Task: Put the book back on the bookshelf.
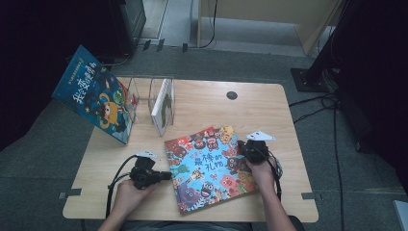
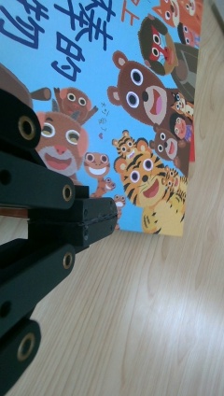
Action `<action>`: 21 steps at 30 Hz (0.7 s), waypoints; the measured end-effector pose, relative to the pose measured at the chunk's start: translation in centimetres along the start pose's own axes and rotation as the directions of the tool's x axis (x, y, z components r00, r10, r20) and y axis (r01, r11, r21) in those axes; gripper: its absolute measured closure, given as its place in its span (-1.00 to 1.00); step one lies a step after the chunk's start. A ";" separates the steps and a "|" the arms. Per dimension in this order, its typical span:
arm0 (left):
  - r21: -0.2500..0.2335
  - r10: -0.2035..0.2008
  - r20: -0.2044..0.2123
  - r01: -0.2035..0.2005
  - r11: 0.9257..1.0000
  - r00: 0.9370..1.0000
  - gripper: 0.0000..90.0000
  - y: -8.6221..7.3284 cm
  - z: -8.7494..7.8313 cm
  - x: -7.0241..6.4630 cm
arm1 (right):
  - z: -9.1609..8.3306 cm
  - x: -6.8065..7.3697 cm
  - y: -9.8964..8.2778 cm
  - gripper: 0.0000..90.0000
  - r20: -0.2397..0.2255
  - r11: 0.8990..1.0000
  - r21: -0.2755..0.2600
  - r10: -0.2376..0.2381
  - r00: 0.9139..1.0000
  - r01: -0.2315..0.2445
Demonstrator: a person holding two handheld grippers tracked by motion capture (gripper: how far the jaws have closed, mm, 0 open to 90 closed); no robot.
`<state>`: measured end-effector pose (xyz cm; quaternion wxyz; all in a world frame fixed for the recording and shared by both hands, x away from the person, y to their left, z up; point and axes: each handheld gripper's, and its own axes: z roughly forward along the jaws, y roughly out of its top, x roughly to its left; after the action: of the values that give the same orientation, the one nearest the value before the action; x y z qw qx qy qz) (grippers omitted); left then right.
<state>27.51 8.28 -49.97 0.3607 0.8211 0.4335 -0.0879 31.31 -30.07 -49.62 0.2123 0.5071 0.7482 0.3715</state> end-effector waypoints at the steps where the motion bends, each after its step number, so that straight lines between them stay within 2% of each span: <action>1: -0.001 0.003 0.004 -0.003 1.000 1.000 1.00 0.1 0.2 -0.2 | -0.2 -0.3 -0.1 1.00 0.002 1.000 -0.005 0.005 1.000 -0.005; 7: -0.010 0.019 0.023 -0.018 1.000 1.000 1.00 0.8 1.0 -0.8 | -1.0 -0.9 -0.8 1.00 0.015 1.000 -0.005 0.026 1.000 -0.026; 13: 0.008 0.035 0.027 -0.035 0.999 0.999 1.00 1.3 1.3 -1.0 | -1.8 -1.4 -1.4 1.00 0.028 0.999 -0.009 0.039 0.999 -0.039; 21: -0.017 0.034 -0.023 -0.035 0.999 0.999 0.99 3.4 -0.2 1.0 | -3.3 -1.6 -2.8 1.00 0.038 0.999 -0.006 0.048 0.998 -0.047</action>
<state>30.71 7.79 -48.47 0.3644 0.8262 0.4241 -0.0688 28.00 -33.19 -49.77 0.2187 0.5311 0.7309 0.3686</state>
